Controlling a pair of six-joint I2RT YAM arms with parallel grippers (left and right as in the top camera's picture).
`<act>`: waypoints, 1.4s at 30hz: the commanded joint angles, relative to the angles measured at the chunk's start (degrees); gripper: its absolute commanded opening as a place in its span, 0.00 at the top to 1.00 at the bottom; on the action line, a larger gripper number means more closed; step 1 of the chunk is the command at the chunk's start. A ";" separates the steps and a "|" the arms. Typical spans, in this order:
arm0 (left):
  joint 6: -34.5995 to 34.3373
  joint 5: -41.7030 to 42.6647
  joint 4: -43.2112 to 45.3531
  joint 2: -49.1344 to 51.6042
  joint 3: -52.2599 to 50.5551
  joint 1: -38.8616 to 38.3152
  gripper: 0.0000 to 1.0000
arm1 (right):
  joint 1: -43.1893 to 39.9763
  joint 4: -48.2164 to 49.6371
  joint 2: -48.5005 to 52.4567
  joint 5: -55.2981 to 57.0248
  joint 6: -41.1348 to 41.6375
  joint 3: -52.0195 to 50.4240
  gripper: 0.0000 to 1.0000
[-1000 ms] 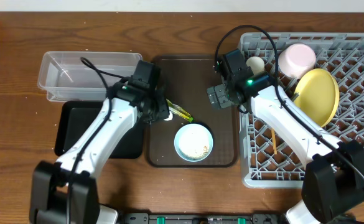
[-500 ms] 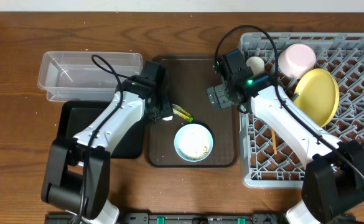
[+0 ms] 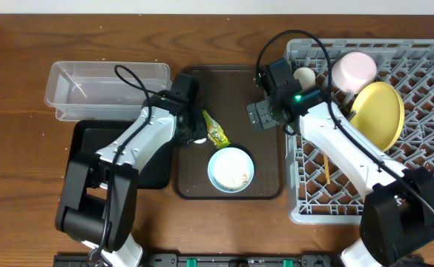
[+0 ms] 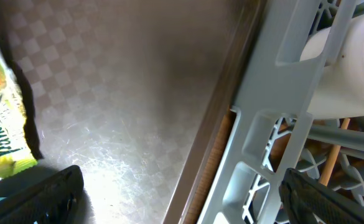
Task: Sort waste into correct bins and load items into the dishwasher rack
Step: 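Close the left gripper on the white tissue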
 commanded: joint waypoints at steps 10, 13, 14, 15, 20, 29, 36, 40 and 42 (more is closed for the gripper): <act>-0.33 -9.35 2.12 0.76 -1.62 -6.23 0.53 | 0.52 0.11 -0.57 0.28 0.70 0.07 0.01; -0.31 -9.73 2.05 0.76 -1.62 -6.51 0.53 | 0.52 0.11 -0.57 0.28 0.70 0.07 0.01; -0.31 -9.73 1.97 0.76 -1.64 -6.51 0.53 | 0.52 0.11 -0.57 0.28 0.70 0.07 0.01; -0.31 -9.73 1.84 0.76 -1.64 -6.51 0.53 | 0.52 0.11 -0.57 0.28 0.70 0.07 0.01; -0.28 -9.75 1.16 0.76 -1.68 -6.51 0.53 | 0.52 0.11 -0.57 0.28 0.70 0.07 0.01; -0.28 -12.72 0.11 0.76 -3.21 -6.51 0.53 | 0.52 0.11 -0.57 0.28 0.70 0.07 0.01; -0.28 -12.72 0.17 0.76 -4.35 -6.51 0.58 | 0.52 0.11 -0.57 0.31 0.70 0.07 0.01; -0.28 -12.72 0.68 0.76 -4.35 -6.51 0.64 | 0.52 0.11 -0.57 0.31 0.70 0.07 0.01; -0.28 -12.72 1.29 0.76 -4.35 -6.51 0.71 | 0.52 0.13 -0.57 0.31 0.70 0.07 0.01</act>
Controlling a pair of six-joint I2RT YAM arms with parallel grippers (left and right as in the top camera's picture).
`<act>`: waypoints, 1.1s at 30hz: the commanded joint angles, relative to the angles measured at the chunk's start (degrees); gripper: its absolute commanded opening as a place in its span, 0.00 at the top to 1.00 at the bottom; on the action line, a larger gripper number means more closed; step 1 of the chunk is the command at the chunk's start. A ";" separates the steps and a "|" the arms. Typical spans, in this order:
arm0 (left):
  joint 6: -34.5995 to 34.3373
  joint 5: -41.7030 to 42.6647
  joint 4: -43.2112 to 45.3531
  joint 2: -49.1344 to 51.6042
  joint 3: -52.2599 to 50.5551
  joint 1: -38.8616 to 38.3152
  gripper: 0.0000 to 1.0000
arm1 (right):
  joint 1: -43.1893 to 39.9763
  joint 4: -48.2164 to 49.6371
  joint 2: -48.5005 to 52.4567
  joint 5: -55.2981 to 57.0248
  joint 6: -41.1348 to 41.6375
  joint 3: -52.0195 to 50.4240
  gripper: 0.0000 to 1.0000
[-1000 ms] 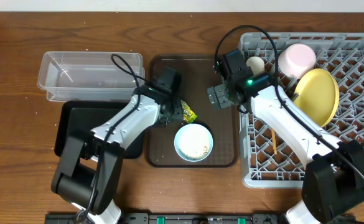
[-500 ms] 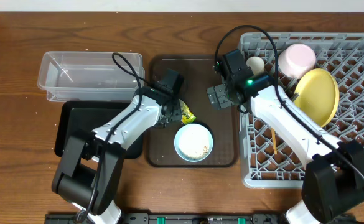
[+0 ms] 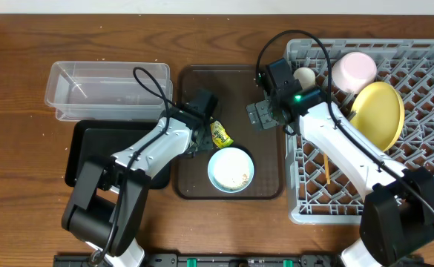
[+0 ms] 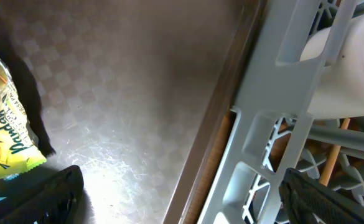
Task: Sort waste into correct bins and load items into the dishwasher rack
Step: 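Close the left gripper on the white tissue, then lift the tissue with the left gripper and carry it to the clear bin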
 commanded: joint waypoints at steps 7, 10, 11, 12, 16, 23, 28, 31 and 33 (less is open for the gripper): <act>-0.15 -0.87 1.86 0.68 -0.33 -0.02 0.93 | 0.52 0.11 -0.57 0.28 0.70 0.07 0.01; -0.15 -0.37 1.81 0.20 -0.02 -0.02 0.94 | 0.52 0.11 -0.57 0.31 0.70 0.07 0.01; -0.15 0.09 1.60 -0.22 0.20 -0.02 0.94 | 0.52 0.11 -0.57 0.31 0.70 0.07 0.01; -0.13 0.52 1.49 -0.70 0.39 -0.02 0.94 | 0.52 0.11 -0.57 0.28 0.70 0.07 0.01; 0.09 2.75 1.38 -4.42 0.63 -0.02 0.94 | 0.52 0.11 -0.57 0.31 0.70 0.07 0.01; 0.17 2.73 1.36 -14.62 0.79 0.17 0.94 | 0.52 0.11 -0.57 0.28 0.70 0.07 0.01; 0.33 2.67 1.44 -20.61 2.05 2.78 0.94 | 0.52 0.11 -0.57 0.28 0.70 0.07 0.01; 1.22 2.58 2.14 -21.90 2.75 6.84 0.94 | 0.52 0.11 -0.57 0.31 0.70 0.07 0.01; 2.67 2.56 3.45 -21.57 2.75 9.88 0.94 | 0.52 0.11 -0.57 0.28 0.70 0.07 0.01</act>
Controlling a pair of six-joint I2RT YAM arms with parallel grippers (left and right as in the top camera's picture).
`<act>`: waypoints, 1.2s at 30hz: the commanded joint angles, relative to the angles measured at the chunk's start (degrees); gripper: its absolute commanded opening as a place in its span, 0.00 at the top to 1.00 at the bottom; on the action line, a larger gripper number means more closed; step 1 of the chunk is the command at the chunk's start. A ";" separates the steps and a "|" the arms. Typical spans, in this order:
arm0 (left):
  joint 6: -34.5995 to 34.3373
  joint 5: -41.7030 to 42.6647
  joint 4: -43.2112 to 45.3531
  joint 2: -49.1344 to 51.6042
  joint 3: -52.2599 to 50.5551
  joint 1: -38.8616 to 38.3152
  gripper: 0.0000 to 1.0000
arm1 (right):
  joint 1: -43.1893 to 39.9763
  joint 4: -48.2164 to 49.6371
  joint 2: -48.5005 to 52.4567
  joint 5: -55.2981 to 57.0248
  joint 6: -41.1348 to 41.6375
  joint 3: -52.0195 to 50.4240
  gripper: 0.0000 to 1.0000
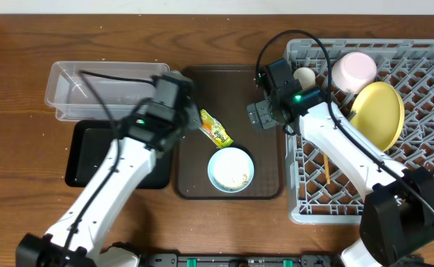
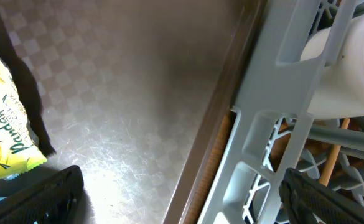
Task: Sort waste into correct bins and load items into the dishwasher rack
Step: 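Lift the tissue with the left gripper and carry it to the clear bin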
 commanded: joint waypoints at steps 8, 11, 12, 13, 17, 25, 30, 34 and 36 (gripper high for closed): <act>4.55 -0.50 10.03 4.02 1.27 13.16 0.94 | 0.52 0.11 -0.57 0.28 0.70 0.07 0.01; 4.50 -0.48 12.70 5.70 1.27 15.69 0.94 | 0.52 0.11 -0.57 0.28 0.70 0.07 0.01; 4.52 -0.50 13.42 6.45 1.27 16.22 0.94 | 0.52 0.11 -0.57 0.28 0.70 0.07 0.01; 4.52 -0.50 13.99 7.08 1.27 16.52 0.94 | 0.52 0.11 -0.57 0.28 0.70 0.07 0.01; 4.70 -0.50 16.35 10.49 1.27 16.94 0.94 | 0.52 0.11 -0.57 0.28 0.70 0.07 0.01; 6.93 1.49 16.83 16.00 2.08 17.16 0.93 | 0.52 0.11 -0.57 0.28 0.70 0.07 0.01; 7.23 3.21 11.45 16.50 6.32 17.86 0.94 | 0.52 0.11 -0.57 0.31 0.70 0.07 0.01; 9.20 5.51 4.61 17.59 12.02 18.56 0.94 | 0.52 0.11 -0.57 0.28 0.70 0.07 0.01; 10.95 5.57 0.46 19.02 15.76 18.67 0.94 | 0.52 0.11 -0.57 0.28 0.70 0.07 0.01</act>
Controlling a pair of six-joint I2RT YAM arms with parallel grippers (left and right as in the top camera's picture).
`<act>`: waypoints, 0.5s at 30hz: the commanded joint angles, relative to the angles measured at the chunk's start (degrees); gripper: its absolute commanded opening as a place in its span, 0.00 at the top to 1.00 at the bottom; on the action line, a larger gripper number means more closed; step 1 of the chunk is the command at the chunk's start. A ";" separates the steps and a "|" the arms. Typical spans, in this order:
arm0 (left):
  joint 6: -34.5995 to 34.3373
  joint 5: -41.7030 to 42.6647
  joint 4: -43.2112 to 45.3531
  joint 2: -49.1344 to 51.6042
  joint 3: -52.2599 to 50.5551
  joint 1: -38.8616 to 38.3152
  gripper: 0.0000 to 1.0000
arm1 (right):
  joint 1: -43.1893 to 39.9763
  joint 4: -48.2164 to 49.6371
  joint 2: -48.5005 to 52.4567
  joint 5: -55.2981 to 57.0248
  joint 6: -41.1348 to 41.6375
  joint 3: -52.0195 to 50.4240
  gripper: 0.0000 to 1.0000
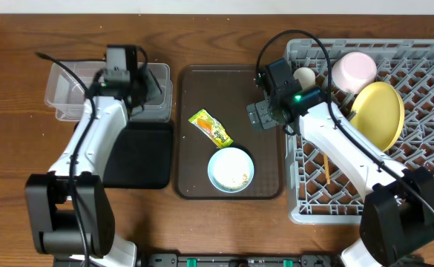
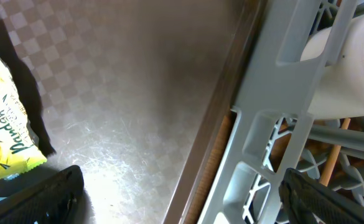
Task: Sort waste into correct bins and load items into the dishwasher rack
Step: 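Lift the tissue with the left gripper and carry it to the clear bin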
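A yellow snack wrapper (image 1: 211,127) (image 2: 4,134) lies on the brown tray (image 1: 265,189) above a light blue bowl (image 1: 231,169). My left gripper (image 1: 124,74) hangs over the clear bin (image 1: 61,100) at the back left; its jaws are not visible from overhead. My right gripper (image 1: 263,116) (image 2: 182,196) stands open and empty over the tray's right edge, next to the grey dishwasher rack (image 1: 298,211) (image 2: 306,81). The rack holds a pink cup (image 1: 354,69), a yellow plate (image 1: 380,111), a white rounded item (image 1: 303,76) and an orange stick (image 1: 326,167).
A black bin (image 1: 139,156) sits on the wooden table below the clear bin, its left part behind my left arm. The rack's wall rises close beside the right gripper's right finger (image 2: 334,199).
My left gripper has moved from the tray's left edge, near the wrapper, up and left to over the clear bin. The wrapper, bowl and right gripper are unchanged.
My left gripper was first at the tray's left side, beside the wrapper's lower end. It then stood right at the wrapper, which had shifted slightly. Later it was off the tray's left edge, and now it is over the clear bin. The right arm stayed still.
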 commanded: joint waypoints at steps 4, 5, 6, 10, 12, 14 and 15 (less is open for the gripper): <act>4.66 1.42 -10.64 7.13 12.79 0.52 0.94 | 0.52 0.13 -0.57 0.28 0.70 0.07 0.01; 5.29 1.44 -12.59 8.94 14.86 0.52 0.94 | 0.52 0.13 -0.57 0.28 0.70 0.07 0.01; 5.77 1.44 -14.27 10.58 16.61 0.52 0.94 | 0.52 0.13 -0.57 0.28 0.70 0.07 0.01; 7.76 1.57 -21.07 17.84 23.50 0.66 0.94 | 0.52 0.13 -0.57 0.28 0.70 0.07 0.01; 7.76 1.60 -22.62 19.71 25.09 0.72 0.94 | 0.52 0.13 -0.57 0.28 0.70 0.07 0.01; 7.80 2.12 -22.97 20.28 25.22 0.79 0.94 | 0.52 0.15 -0.57 0.28 0.70 0.07 0.01; 8.17 3.43 -23.30 20.35 25.22 0.79 0.93 | 0.52 0.13 -0.57 0.28 0.70 0.07 0.01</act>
